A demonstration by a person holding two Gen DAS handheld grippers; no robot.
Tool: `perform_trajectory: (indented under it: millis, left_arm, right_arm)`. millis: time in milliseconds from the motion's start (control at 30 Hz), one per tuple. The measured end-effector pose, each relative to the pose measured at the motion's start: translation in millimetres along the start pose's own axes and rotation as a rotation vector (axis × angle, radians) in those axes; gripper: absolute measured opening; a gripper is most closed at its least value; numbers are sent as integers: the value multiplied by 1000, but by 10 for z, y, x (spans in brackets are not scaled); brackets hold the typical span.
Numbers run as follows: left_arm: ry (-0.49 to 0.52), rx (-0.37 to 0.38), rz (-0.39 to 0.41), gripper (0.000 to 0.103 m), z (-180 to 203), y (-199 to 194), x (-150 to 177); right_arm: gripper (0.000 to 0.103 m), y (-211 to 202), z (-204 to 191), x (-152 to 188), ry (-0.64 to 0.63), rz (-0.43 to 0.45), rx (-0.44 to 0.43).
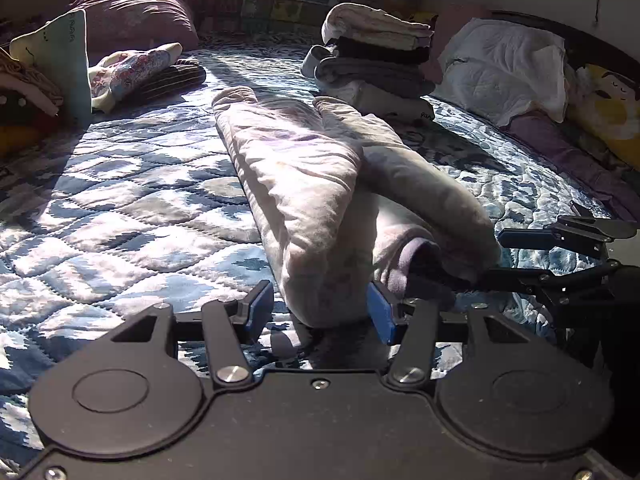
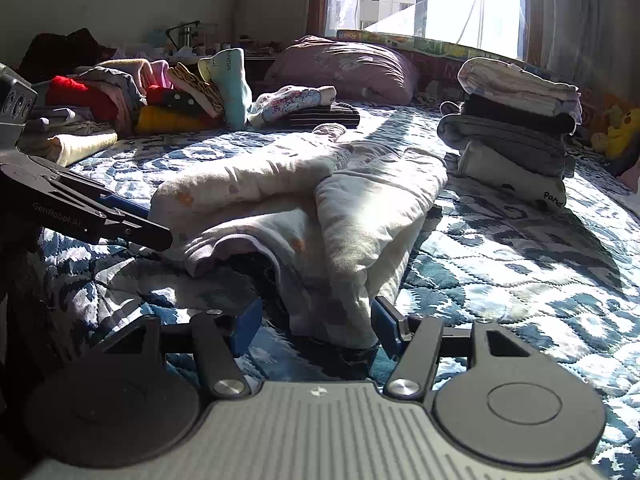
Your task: Fold clothes
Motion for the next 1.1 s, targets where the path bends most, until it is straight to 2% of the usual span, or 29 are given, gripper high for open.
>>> perform_trajectory:
  millis: [200, 267, 333, 433, 533, 600, 833, 1100]
  left_arm:
    - [-263, 142, 136, 55, -221, -121, -367]
    - [-288, 135, 169, 55, -304, -87, -478]
    - [-271, 98, 204, 55, -395, -27, -584]
    - [-276, 73, 241, 55, -557, 104, -741]
    - [-363, 76, 235, 55, -758, 260, -815]
    - [-385, 66, 216, 55, -841, 369, -858]
    - [-381, 85, 208, 53, -1007, 731, -1166]
    - [-372, 108, 160, 48, -1095, 1119, -1293]
  right_arm:
    - [63, 78, 399, -210, 347, 67, -89]
    - [63, 171, 535, -261, 418, 79, -85]
    - [63, 271, 654, -307, 466, 87, -79]
    - [63, 427, 784, -360, 504, 62, -76]
    - [63, 537, 925, -411, 542, 63, -76]
    - [63, 599, 1032, -446, 579, 74, -81]
    - [64, 942, 1267, -634, 616, 88, -118]
    - [63, 1366, 1302, -721, 599, 52, -146]
Point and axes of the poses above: each gripper's, at about its wrist camera, not at the fingertips, and y roughly the way its jaws point, z to its right, x to its underside, the point moved 10 cm from there along y, roughly the way its jaws point, and after that the axes turned 5 degrees about x, right-handed, at the moved point
